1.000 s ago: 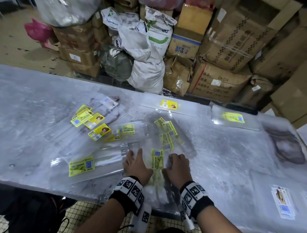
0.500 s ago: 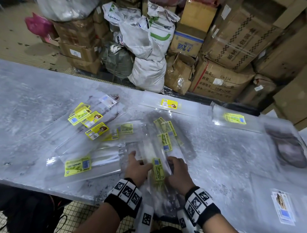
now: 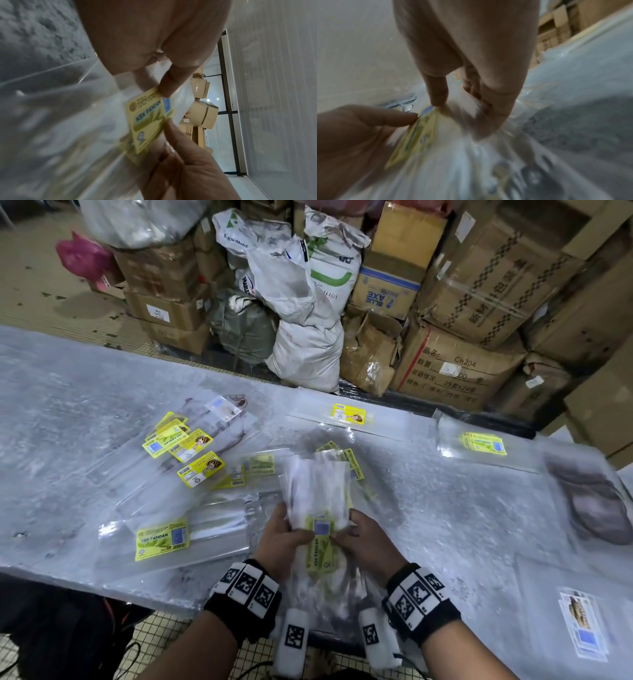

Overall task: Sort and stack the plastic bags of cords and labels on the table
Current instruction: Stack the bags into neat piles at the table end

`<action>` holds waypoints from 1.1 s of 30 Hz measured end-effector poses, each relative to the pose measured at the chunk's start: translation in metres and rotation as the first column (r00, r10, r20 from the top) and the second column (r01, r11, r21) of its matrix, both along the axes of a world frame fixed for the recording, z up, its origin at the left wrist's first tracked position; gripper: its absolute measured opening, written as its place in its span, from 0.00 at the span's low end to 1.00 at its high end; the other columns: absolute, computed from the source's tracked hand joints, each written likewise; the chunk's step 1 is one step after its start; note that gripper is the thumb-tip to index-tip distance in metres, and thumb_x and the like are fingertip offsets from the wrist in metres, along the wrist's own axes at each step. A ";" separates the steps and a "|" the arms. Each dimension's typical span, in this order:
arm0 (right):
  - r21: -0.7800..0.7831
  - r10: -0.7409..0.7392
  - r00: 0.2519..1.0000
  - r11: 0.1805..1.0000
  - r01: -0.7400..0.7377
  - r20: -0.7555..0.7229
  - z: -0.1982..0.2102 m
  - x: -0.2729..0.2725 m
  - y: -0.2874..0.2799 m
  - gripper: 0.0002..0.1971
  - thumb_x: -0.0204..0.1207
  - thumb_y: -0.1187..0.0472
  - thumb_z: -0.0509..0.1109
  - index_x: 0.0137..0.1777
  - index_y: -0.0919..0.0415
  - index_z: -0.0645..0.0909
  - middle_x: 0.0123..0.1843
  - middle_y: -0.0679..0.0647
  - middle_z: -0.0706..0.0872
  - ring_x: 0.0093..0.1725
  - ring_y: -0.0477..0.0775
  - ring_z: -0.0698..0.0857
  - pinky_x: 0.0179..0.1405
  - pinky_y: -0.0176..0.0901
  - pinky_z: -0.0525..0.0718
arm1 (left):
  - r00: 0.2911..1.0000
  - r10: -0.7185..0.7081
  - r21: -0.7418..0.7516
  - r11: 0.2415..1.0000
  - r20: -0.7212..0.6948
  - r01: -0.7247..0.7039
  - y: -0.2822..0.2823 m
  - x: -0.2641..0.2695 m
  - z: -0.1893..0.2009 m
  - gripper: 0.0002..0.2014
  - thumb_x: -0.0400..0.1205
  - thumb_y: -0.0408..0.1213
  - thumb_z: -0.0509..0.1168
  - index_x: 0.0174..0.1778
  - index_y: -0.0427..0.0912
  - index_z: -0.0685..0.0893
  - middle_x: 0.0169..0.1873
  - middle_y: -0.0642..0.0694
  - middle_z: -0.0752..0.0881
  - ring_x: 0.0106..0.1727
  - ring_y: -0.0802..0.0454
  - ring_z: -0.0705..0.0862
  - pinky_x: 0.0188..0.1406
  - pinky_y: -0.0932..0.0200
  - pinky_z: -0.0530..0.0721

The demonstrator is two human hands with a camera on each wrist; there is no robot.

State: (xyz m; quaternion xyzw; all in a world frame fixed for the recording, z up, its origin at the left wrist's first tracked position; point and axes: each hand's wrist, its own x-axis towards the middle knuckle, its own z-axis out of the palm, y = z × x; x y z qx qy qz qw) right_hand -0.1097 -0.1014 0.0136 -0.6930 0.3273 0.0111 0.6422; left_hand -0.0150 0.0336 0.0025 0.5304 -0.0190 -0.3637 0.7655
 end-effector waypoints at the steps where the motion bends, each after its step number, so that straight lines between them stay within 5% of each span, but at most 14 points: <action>1: 0.031 -0.010 1.000 0.999 0.010 0.005 0.002 0.000 -0.002 0.12 0.77 0.73 0.71 0.58 0.60 0.82 0.48 0.59 0.92 0.48 0.59 0.91 0.45 0.51 0.91 | 1.000 -0.007 0.001 1.000 -0.001 0.007 0.000 0.000 -0.002 0.29 0.59 0.16 0.67 0.57 0.38 0.78 0.42 0.36 0.90 0.38 0.43 0.90 0.34 0.50 0.88; 4: 0.081 0.017 0.999 0.997 -0.014 -0.032 0.007 -0.002 -0.009 0.19 0.73 0.81 0.67 0.56 0.59 0.81 0.42 0.57 0.91 0.36 0.48 0.89 0.30 0.38 0.83 | 0.999 -0.031 0.052 0.998 -0.008 0.031 0.004 0.000 -0.007 0.32 0.58 0.22 0.68 0.61 0.36 0.78 0.46 0.34 0.87 0.41 0.42 0.89 0.39 0.48 0.87; 8: 0.064 0.033 0.999 0.997 -0.031 -0.043 0.006 -0.003 -0.002 0.18 0.73 0.67 0.75 0.61 0.53 0.81 0.53 0.61 0.92 0.47 0.66 0.90 0.47 0.66 0.88 | 0.990 -0.141 0.074 0.987 0.013 0.139 0.004 -0.005 -0.007 0.29 0.67 0.17 0.66 0.64 0.42 0.77 0.50 0.33 0.88 0.46 0.36 0.87 0.51 0.33 0.84; 10: 0.013 0.032 0.999 0.999 -0.032 -0.028 0.007 -0.005 0.001 0.17 0.76 0.68 0.74 0.62 0.53 0.81 0.51 0.60 0.92 0.47 0.67 0.91 0.43 0.65 0.89 | 0.981 -0.170 0.214 0.966 0.099 0.146 0.003 -0.007 -0.011 0.24 0.76 0.16 0.63 0.64 0.43 0.79 0.48 0.37 0.90 0.47 0.36 0.89 0.53 0.34 0.86; 11: -0.004 0.013 1.000 1.000 -0.013 -0.020 0.008 -0.006 -0.001 0.16 0.76 0.71 0.73 0.60 0.54 0.81 0.49 0.58 0.92 0.45 0.60 0.92 0.40 0.57 0.91 | 0.964 -0.183 0.327 0.938 0.194 0.112 0.004 -0.006 -0.013 0.20 0.79 0.22 0.64 0.64 0.44 0.80 0.49 0.39 0.90 0.49 0.37 0.89 0.55 0.35 0.86; 12: -0.013 -0.021 1.000 1.000 0.021 -0.015 0.012 -0.008 -0.004 0.15 0.76 0.73 0.72 0.57 0.55 0.81 0.48 0.57 0.92 0.41 0.53 0.91 0.32 0.46 0.88 | 0.921 -0.230 0.473 0.879 0.314 0.059 0.007 -0.005 -0.015 0.17 0.80 0.32 0.67 0.65 0.46 0.80 0.51 0.41 0.89 0.53 0.38 0.88 0.59 0.37 0.84; 14: -0.033 -0.114 0.993 0.993 0.114 -0.015 0.017 -0.013 -0.012 0.14 0.76 0.76 0.70 0.51 0.55 0.81 0.46 0.57 0.89 0.34 0.45 0.88 0.25 0.35 0.82 | 0.768 -0.482 0.800 0.596 0.421 -0.064 0.018 -0.004 -0.017 0.27 0.76 0.49 0.69 0.72 0.53 0.74 0.65 0.44 0.80 0.68 0.40 0.77 0.70 0.45 0.75; 15: -0.050 -0.143 0.990 0.989 0.142 -0.013 0.020 -0.016 -0.018 0.13 0.77 0.76 0.69 0.49 0.56 0.81 0.43 0.56 0.88 0.30 0.43 0.86 0.22 0.32 0.79 | 0.711 -0.592 0.887 0.451 0.380 -0.099 0.023 -0.005 -0.018 0.34 0.75 0.54 0.70 0.77 0.55 0.67 0.72 0.43 0.70 0.74 0.39 0.69 0.75 0.46 0.68; 17: -0.066 -0.171 0.985 0.983 0.170 0.001 0.022 -0.021 -0.024 0.12 0.78 0.78 0.66 0.50 0.60 0.81 0.36 0.53 0.85 0.21 0.38 0.81 0.18 0.30 0.74 | 0.668 -0.689 0.945 0.320 0.281 -0.068 0.028 -0.010 -0.016 0.48 0.72 0.59 0.71 0.84 0.53 0.52 0.81 0.40 0.51 0.82 0.35 0.52 0.80 0.42 0.55; 19: -0.056 -0.181 0.984 0.982 0.180 -0.007 0.018 -0.028 -0.029 0.12 0.79 0.79 0.63 0.53 0.63 0.80 0.33 0.53 0.82 0.17 0.36 0.76 0.15 0.29 0.71 | 0.651 -0.722 0.956 0.292 0.233 -0.018 0.026 -0.013 -0.017 0.54 0.73 0.59 0.71 0.86 0.51 0.43 0.84 0.40 0.40 0.85 0.34 0.42 0.82 0.40 0.48; 22: -0.058 -0.204 0.978 0.978 0.201 -0.041 0.010 -0.034 -0.031 0.14 0.79 0.80 0.62 0.57 0.63 0.79 0.33 0.54 0.83 0.17 0.38 0.77 0.16 0.30 0.71 | 0.643 -0.730 0.955 0.295 0.234 -0.013 0.019 -0.010 -0.015 0.51 0.73 0.50 0.72 0.85 0.53 0.45 0.84 0.44 0.40 0.84 0.35 0.42 0.82 0.39 0.53; 27: -0.081 -0.209 0.972 0.976 0.201 -0.110 -0.007 -0.039 -0.029 0.17 0.76 0.76 0.66 0.59 0.57 0.81 0.47 0.58 0.91 0.38 0.53 0.89 0.36 0.45 0.85 | 0.688 -0.632 0.889 0.456 0.358 -0.044 0.010 -0.008 -0.013 0.49 0.74 0.24 0.67 0.85 0.57 0.49 0.86 0.45 0.44 0.86 0.40 0.45 0.81 0.49 0.57; 30: -0.096 -0.194 0.974 0.978 0.183 -0.117 -0.024 -0.042 -0.031 0.18 0.68 0.68 0.69 0.56 0.50 0.83 0.51 0.57 0.92 0.50 0.63 0.91 0.55 0.70 0.88 | 0.740 -0.576 0.881 0.471 0.347 -0.047 0.007 -0.013 -0.012 0.49 0.76 0.32 0.70 0.86 0.56 0.44 0.86 0.40 0.41 0.86 0.39 0.42 0.82 0.46 0.54; 33: -0.109 -0.186 0.976 0.979 0.175 -0.110 -0.025 -0.043 -0.027 0.18 0.71 0.68 0.67 0.56 0.47 0.83 0.50 0.55 0.92 0.52 0.64 0.91 0.56 0.75 0.85 | 0.698 -0.667 0.942 0.333 0.260 -0.033 0.006 -0.020 -0.014 0.53 0.75 0.51 0.72 0.86 0.53 0.40 0.84 0.37 0.33 0.85 0.35 0.36 0.82 0.38 0.42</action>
